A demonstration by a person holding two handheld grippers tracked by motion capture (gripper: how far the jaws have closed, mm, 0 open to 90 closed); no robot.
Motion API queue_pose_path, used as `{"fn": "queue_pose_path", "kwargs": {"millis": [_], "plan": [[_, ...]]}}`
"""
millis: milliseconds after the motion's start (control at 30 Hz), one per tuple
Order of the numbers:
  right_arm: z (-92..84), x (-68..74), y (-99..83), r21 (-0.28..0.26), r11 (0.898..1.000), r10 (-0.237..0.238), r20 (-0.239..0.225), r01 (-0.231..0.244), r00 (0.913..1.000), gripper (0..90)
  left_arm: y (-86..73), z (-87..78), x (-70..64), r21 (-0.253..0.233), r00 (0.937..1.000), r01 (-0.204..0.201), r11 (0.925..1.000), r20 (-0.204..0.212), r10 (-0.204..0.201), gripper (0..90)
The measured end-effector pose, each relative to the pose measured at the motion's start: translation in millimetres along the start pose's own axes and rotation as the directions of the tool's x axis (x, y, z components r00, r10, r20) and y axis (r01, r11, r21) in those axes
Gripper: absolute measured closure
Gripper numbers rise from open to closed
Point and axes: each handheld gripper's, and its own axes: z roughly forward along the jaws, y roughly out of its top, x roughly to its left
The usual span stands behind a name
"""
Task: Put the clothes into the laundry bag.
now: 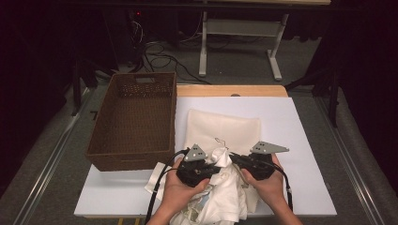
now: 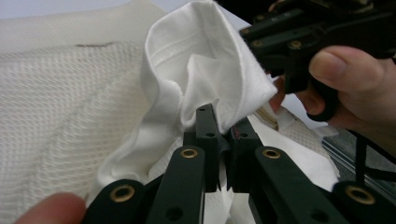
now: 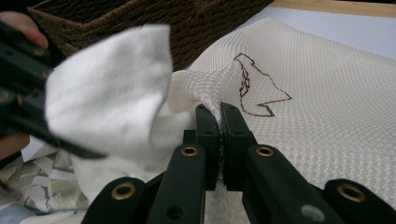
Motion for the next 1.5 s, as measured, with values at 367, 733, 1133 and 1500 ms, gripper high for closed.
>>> {"fn": "queue_pose_path", "kwargs": {"millis": [367, 733, 1133, 1500], "plan": [[-2.8, 4.8, 4.3, -0.03, 1.0, -0.001, -0.021, 0.0, 0.9998, 88.5, -8.2, 33.8, 1.2, 0.102, 0.9995, 0.013, 0.9947, -0.03, -0.01, 85.3], [-6.4, 12.1, 7.2, -0.038, 0.999, -0.021, -0.046, 0.019, 0.9987, 88.5, 2.3, 47.7, 16.1, 0.035, 0.9483, 0.094, 0.995, -0.308, -0.078, 85.3], [-4.1, 12.0, 5.7, -0.026, 0.999, -0.028, -0.032, 0.027, 0.9991, 88.5, 5.1, 21.7, 8.2, 0.01, 0.9717, 0.108, 0.9941, -0.213, -0.103, 42.8], [-2.3, 10.4, 4.5, -0.022, 1.0, -0.019, -0.025, 0.019, 0.9995, 88.5, -16.6, 11.1, -21.8, 0.089, 0.9982, 0.028, 0.9956, -0.056, -0.023, 34.6]]}}
